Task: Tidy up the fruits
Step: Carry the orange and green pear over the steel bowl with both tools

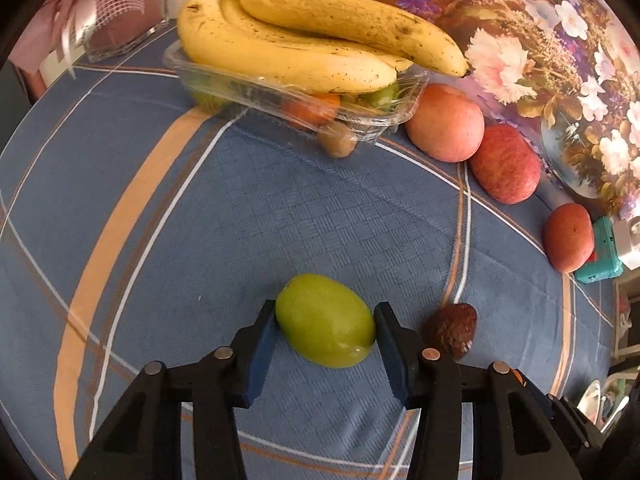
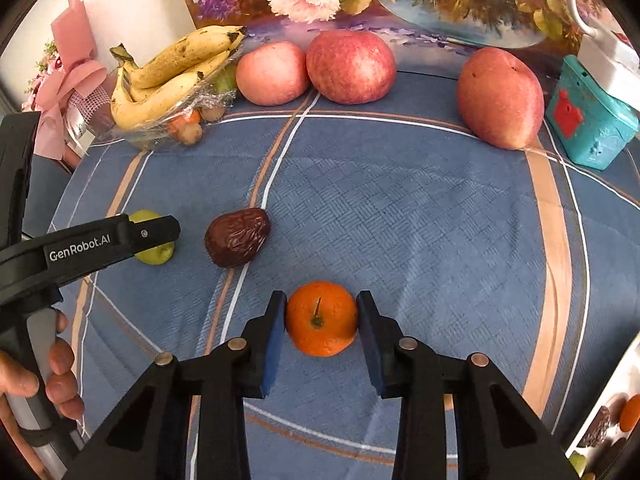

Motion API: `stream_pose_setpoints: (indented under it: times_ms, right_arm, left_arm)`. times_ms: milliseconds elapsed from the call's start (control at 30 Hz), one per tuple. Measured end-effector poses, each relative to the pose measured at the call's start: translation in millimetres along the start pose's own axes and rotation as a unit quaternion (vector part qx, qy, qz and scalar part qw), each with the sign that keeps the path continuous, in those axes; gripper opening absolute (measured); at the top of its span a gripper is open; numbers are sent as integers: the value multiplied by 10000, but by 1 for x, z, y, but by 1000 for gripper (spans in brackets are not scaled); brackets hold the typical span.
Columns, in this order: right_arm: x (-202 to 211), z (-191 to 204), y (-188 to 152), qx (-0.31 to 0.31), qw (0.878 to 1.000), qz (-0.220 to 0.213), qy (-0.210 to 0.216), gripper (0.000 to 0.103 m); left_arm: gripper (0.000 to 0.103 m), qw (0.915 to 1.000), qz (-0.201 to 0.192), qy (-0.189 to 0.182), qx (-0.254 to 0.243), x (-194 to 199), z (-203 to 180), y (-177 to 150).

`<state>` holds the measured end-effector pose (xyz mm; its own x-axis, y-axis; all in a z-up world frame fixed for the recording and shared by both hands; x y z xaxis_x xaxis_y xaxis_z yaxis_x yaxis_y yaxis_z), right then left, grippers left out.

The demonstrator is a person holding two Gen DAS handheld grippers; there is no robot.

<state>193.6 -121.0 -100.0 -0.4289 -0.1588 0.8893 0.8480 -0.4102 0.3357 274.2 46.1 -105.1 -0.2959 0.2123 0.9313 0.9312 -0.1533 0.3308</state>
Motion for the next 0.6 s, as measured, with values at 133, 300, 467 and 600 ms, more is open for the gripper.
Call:
stream_pose_setpoints:
  times_ms: [133, 300, 467, 600]
  right_arm:
    - [18, 0, -7, 14, 10000, -74, -27, 37]
    - [37, 0, -16, -55, 9999, -146, -44, 37]
    - [58, -6, -28, -155, 9996, -211, -65, 37]
    - [75, -18, -35, -302, 9990, -306, -121, 37]
  left_arm:
    - [51, 10000, -48, 14, 65, 13, -7, -13]
    - [51, 9997, -104, -38, 202, 34, -15, -31]
    - [51, 9989, -232, -112, 385, 59, -25, -47]
    - [51, 9987, -342, -125, 363, 77, -46, -53]
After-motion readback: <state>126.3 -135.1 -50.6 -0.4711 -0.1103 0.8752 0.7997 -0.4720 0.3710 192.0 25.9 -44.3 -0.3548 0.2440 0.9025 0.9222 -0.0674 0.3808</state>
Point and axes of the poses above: each gripper's, at about its wrist camera, not at the fingertips, and x roughly against the way its jaws point, z to its left, y to its top, the point moved 5 cm from there along -x, roughly the way its jaws point, and after that the axes turned 12 degrees about -x, right-handed, at the moved point
